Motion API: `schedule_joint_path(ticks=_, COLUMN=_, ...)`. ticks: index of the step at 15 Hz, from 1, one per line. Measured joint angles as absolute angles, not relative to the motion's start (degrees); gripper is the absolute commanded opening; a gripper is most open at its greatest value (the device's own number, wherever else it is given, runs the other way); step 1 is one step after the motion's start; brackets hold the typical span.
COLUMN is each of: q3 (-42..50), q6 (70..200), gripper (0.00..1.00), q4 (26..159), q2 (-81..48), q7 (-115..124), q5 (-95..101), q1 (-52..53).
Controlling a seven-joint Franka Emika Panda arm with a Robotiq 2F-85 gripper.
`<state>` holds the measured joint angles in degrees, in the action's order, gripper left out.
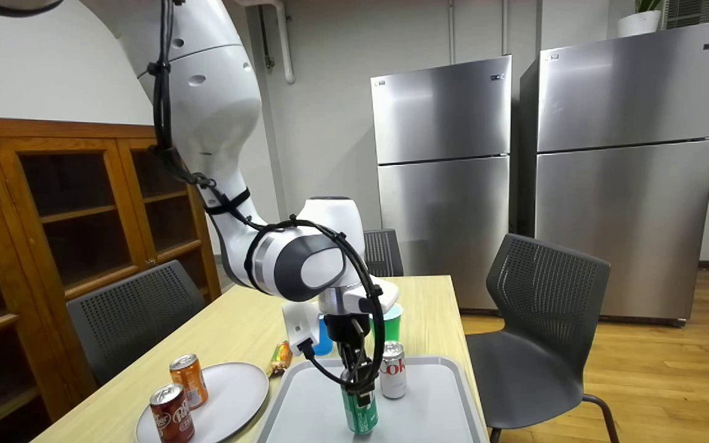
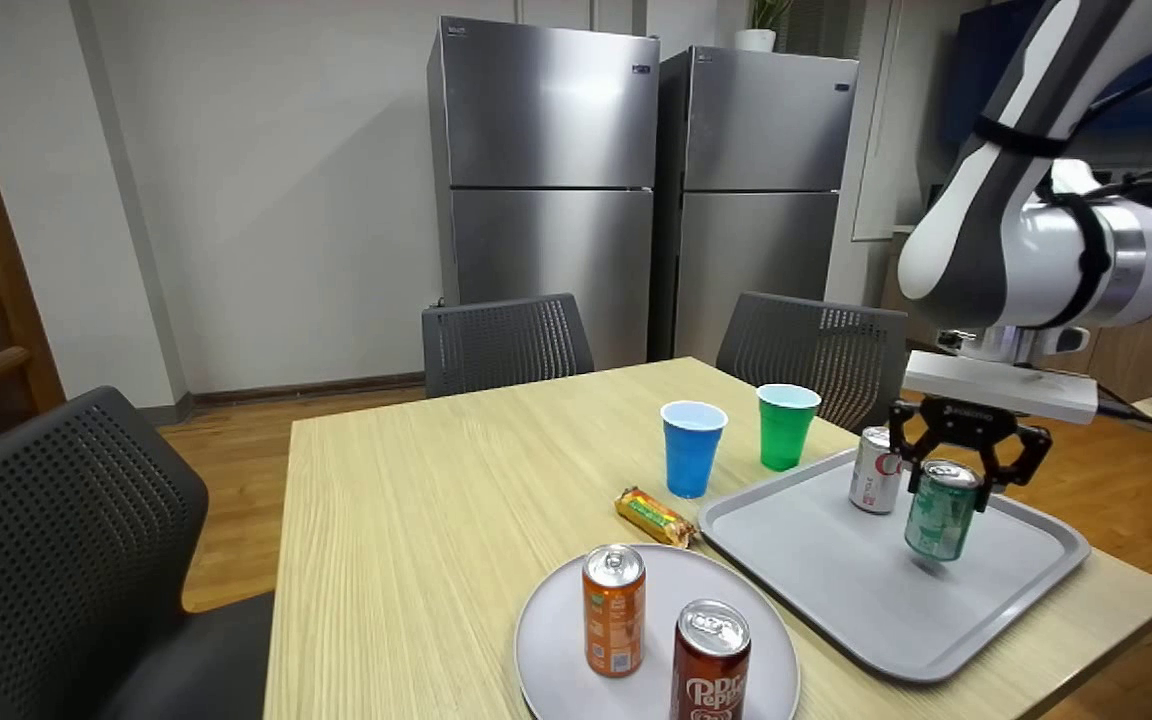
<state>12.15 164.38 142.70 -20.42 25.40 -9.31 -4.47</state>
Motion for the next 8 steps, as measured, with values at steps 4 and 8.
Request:
schedule_joint_path(ticks=4, q3=10.3, q6=165.7, gripper=0.90, q4=142.7, q2=-21.4, q7=22.3, q5=-13.0, q1=-6.0)
schedule_joint_path(ticks=8, q3=9.2, q6=166.8, gripper=1.00, q4=142.5, q2=-21.3, q7=20.5, q5=-13.9, q1=-6.6)
